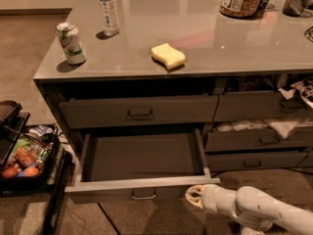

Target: Close middle drawer

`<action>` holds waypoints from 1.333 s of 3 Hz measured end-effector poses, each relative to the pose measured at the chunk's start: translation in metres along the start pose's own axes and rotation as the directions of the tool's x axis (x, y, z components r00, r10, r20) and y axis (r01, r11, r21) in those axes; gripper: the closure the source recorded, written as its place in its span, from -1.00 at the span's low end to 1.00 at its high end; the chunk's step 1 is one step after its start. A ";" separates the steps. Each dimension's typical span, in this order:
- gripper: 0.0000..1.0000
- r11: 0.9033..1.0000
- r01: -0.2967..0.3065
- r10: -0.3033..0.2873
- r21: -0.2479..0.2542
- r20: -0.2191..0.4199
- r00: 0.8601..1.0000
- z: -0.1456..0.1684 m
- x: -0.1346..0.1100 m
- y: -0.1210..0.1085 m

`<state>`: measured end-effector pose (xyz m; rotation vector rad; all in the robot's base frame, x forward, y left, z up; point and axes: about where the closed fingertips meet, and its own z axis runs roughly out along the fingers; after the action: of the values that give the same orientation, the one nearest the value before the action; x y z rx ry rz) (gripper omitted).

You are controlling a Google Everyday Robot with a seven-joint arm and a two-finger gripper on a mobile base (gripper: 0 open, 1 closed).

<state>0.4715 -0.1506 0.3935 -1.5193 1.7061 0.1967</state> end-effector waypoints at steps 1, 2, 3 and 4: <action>1.00 1.000 0.015 -0.015 -0.004 -0.002 1.000 0.020 -0.006 -0.016; 1.00 0.998 0.043 -0.043 0.048 0.002 0.999 0.036 -0.009 -0.040; 1.00 0.998 0.043 -0.043 0.048 0.002 0.999 0.036 -0.009 -0.040; 1.00 0.997 0.041 -0.041 0.061 -0.003 0.999 0.046 -0.005 -0.038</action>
Offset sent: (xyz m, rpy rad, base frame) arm 0.0847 0.0216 0.0020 -0.0217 -0.1367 -0.0215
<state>0.5261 -0.1292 0.3822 -1.5085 1.6659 0.1200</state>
